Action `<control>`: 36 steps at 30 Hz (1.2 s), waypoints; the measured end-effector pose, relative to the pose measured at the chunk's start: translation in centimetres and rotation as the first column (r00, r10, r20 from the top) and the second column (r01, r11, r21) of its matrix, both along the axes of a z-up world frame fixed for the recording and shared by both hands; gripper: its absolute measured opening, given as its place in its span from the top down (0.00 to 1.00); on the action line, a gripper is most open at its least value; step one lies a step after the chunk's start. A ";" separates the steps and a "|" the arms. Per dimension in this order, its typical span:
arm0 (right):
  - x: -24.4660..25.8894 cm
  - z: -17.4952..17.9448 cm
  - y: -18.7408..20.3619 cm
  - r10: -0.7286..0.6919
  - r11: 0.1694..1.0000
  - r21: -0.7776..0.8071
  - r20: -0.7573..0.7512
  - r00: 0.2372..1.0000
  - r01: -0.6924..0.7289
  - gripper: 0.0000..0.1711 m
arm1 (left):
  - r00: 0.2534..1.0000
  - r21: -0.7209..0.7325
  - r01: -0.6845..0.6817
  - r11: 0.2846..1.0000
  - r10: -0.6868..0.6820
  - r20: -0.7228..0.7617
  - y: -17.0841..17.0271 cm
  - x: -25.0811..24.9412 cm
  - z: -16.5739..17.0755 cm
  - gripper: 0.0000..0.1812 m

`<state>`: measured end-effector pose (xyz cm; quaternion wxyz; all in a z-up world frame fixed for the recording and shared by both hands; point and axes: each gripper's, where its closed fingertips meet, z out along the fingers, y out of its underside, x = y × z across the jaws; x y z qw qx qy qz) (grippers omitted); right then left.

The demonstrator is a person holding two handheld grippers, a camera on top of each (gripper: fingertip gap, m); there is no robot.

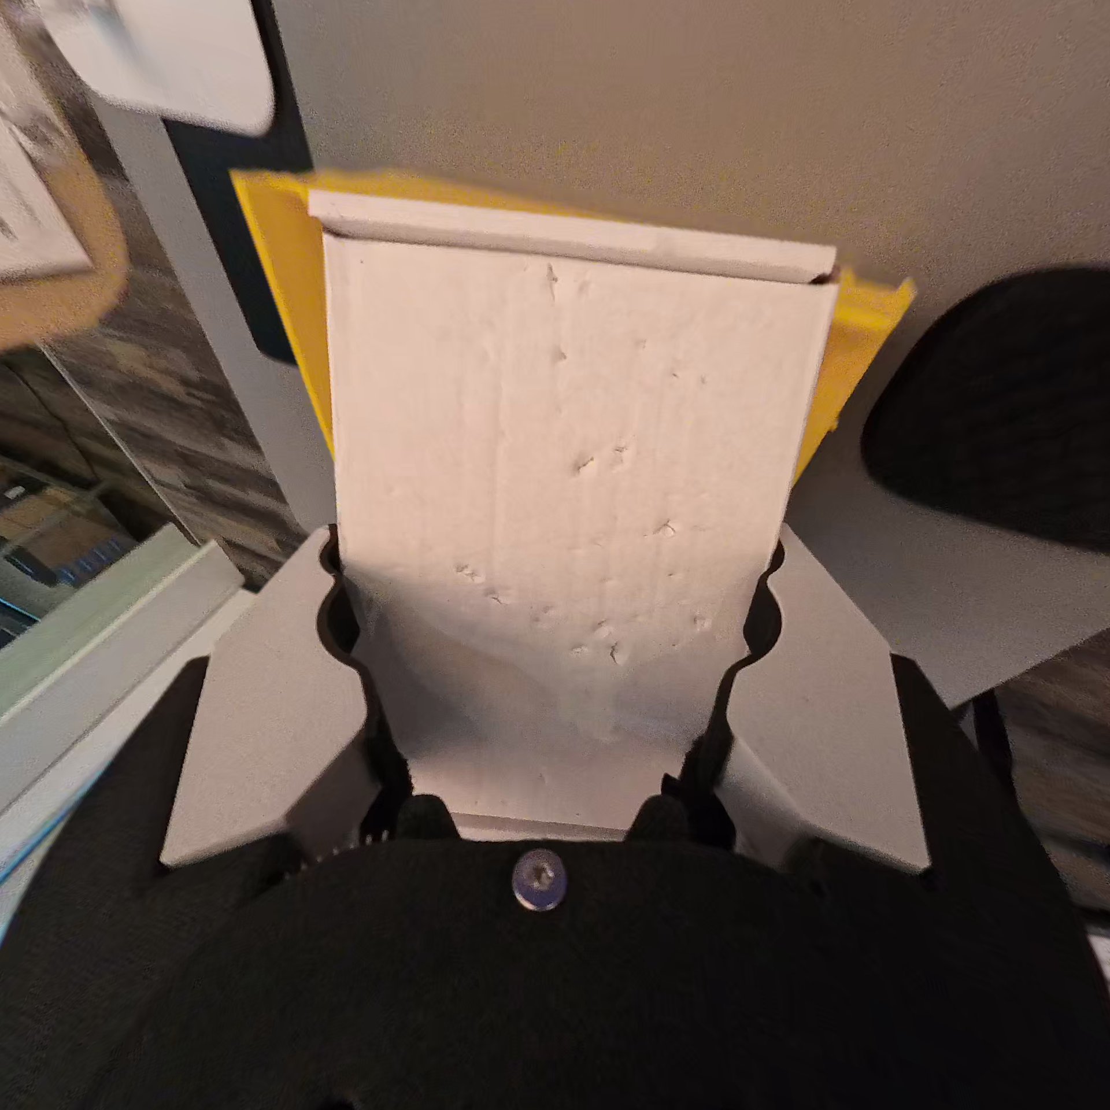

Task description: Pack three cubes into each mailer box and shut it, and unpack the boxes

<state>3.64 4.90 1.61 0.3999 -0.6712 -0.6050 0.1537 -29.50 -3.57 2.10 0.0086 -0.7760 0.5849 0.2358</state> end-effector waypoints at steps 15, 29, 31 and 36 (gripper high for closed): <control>3.3 0.9 0.6 -0.051 0.999 -0.011 -0.057 0.997 0.050 0.52 | 0.936 -0.060 0.233 0.971 -0.207 0.285 2.2 20.7 -8.6 0.27; 1.6 2.7 -2.0 0.033 0.998 0.052 -0.073 0.997 -0.029 0.53 | 0.928 -0.361 0.100 0.927 0.043 0.369 1.2 20.7 -16.9 0.27; 0.0 2.7 -3.2 0.098 0.994 0.047 -0.077 0.992 -0.094 0.53 | 0.913 -0.414 0.096 0.905 0.086 0.399 0.8 20.9 -17.1 0.27; -3.5 1.8 -9.9 0.354 0.935 0.013 -0.029 0.935 -0.354 0.58 | 0.888 -0.502 0.105 0.859 0.147 0.437 0.9 21.1 -17.1 0.27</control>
